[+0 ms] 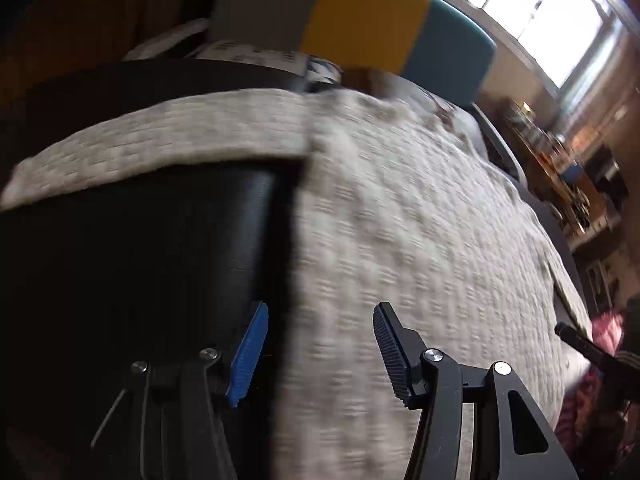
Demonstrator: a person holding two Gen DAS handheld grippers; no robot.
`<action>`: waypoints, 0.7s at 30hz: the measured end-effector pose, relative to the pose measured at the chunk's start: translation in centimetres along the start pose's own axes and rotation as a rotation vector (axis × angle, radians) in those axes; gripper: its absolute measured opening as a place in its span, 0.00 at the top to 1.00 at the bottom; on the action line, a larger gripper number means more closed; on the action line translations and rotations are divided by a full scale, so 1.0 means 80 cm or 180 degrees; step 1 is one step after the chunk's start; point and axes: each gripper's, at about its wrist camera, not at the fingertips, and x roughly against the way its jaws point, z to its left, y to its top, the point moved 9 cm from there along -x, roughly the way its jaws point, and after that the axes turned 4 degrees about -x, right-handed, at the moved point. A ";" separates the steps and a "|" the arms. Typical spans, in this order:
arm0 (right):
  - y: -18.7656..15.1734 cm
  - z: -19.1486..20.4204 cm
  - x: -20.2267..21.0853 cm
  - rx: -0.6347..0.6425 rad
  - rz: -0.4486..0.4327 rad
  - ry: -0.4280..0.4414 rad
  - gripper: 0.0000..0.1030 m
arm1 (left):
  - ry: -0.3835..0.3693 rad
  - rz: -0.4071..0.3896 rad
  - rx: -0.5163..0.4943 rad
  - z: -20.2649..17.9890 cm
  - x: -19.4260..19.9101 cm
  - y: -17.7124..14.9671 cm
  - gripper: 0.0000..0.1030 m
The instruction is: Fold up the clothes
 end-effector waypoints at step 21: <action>0.090 0.303 -0.224 0.1064 0.0543 0.0720 0.52 | -0.0981 -0.0070 0.3025 0.377 0.005 0.079 0.45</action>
